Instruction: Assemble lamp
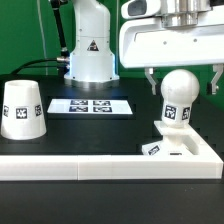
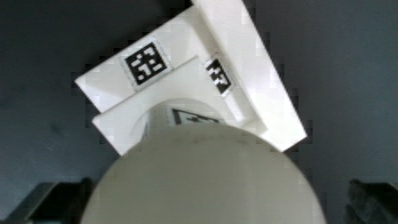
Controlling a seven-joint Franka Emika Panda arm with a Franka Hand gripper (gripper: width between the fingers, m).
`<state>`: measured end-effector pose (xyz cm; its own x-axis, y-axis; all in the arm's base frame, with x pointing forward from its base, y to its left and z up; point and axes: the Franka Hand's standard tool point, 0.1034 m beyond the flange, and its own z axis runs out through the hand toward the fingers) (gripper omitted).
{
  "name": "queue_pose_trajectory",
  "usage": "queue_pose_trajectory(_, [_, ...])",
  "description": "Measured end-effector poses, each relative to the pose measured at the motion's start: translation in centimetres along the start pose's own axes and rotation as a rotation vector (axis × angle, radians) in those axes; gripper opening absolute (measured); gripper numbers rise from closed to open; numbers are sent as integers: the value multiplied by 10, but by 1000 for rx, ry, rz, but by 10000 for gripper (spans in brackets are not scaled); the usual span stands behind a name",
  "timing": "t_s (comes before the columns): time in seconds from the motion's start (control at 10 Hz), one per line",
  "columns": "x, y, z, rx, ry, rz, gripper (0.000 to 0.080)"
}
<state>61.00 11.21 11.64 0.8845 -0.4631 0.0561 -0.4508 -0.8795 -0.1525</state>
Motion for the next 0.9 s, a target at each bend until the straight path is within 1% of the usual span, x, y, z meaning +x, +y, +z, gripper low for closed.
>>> queue_pose_trajectory(0.2, [0,0,0,-3,3,-156,699])
queue_pose_trajectory(0.4, [3,-4,-2,-16,30,-431,699])
queue_pose_trajectory(0.6, [3,-5,-3,-24,31,-624,699])
queue_pose_trajectory(0.9, [5,-2,-2,-32,29,-812,699])
